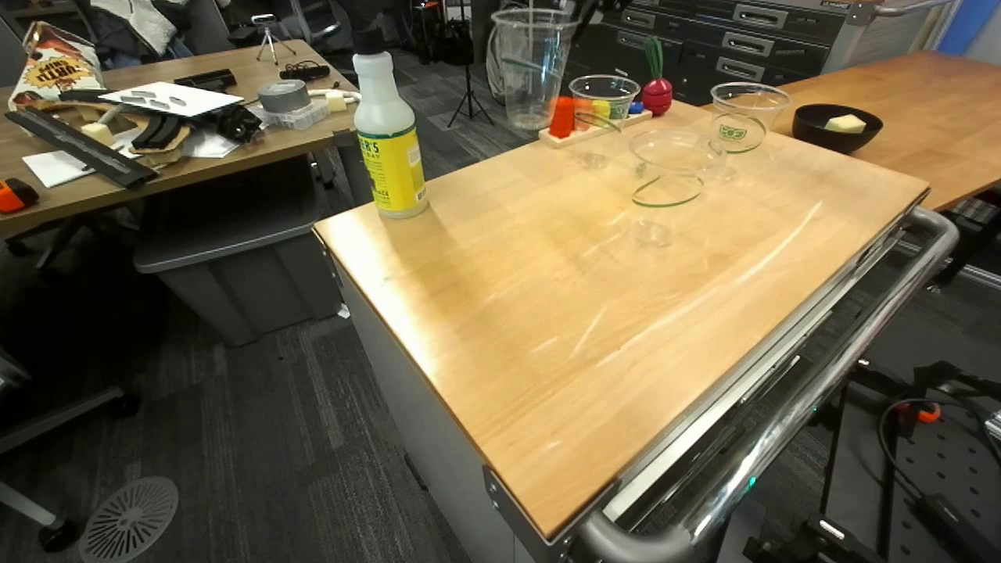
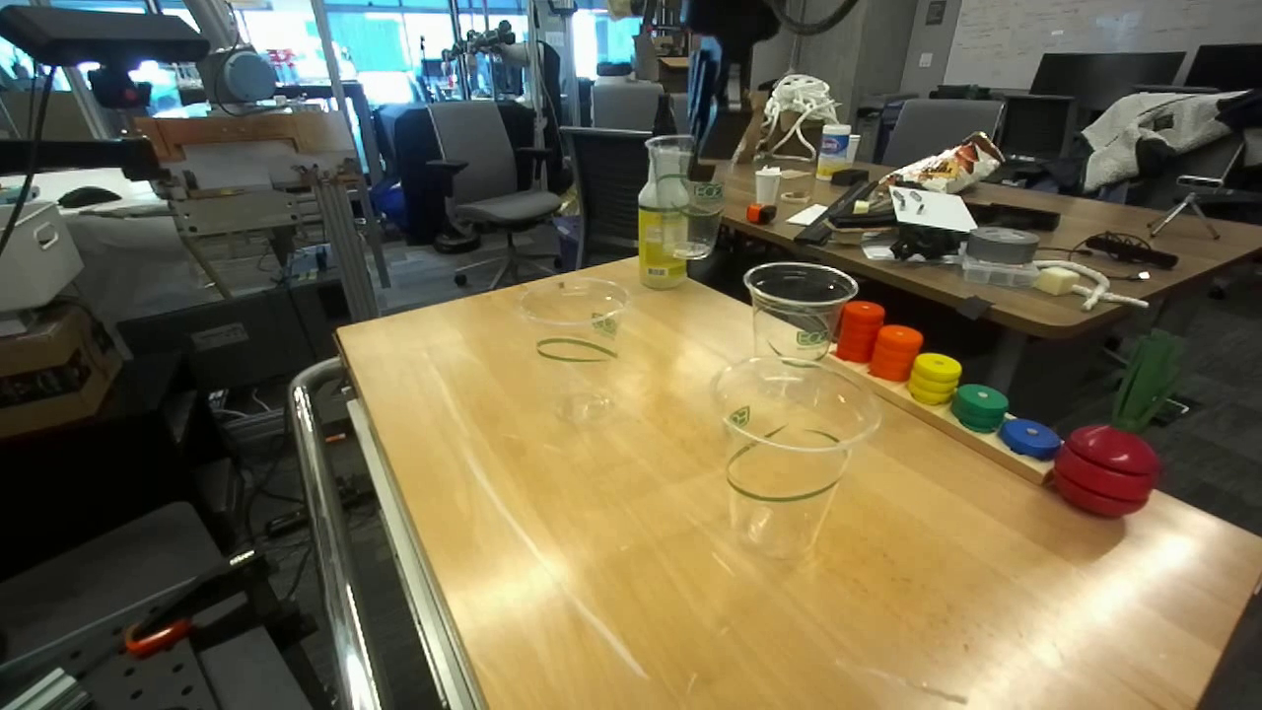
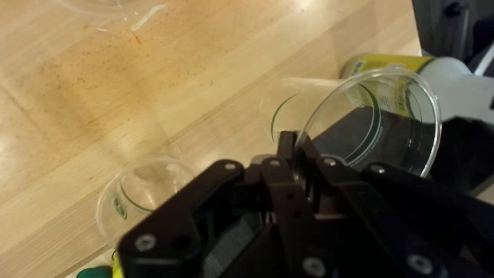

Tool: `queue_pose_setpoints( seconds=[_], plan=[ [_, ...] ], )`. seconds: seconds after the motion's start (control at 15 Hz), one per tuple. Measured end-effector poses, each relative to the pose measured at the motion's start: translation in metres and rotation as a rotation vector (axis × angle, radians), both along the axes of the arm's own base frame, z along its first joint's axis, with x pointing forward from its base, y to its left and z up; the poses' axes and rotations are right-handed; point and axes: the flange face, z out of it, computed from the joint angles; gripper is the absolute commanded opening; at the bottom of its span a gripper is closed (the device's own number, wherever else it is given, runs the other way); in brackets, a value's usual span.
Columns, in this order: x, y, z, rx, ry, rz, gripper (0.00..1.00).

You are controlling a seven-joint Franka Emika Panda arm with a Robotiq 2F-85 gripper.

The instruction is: Stack the clear cups together

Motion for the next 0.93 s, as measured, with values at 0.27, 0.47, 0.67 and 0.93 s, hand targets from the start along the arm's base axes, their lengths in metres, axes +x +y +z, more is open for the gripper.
queue_pose_setpoints(
  seconds=[0.27, 0.47, 0.67, 0.93],
  plan=[
    [-0.020, -0.051, 0.041, 0.036, -0.080, -0.121, 0.06],
    [-0.030, -0.070, 0.053, 0.015, -0.095, -0.155, 0.05],
    [-0.034, -0.077, 0.054, -0.030, -0.079, -0.168, 0.05],
    [-0.038, -0.081, 0.045, -0.102, -0.032, -0.178, 0.05]
  ],
)
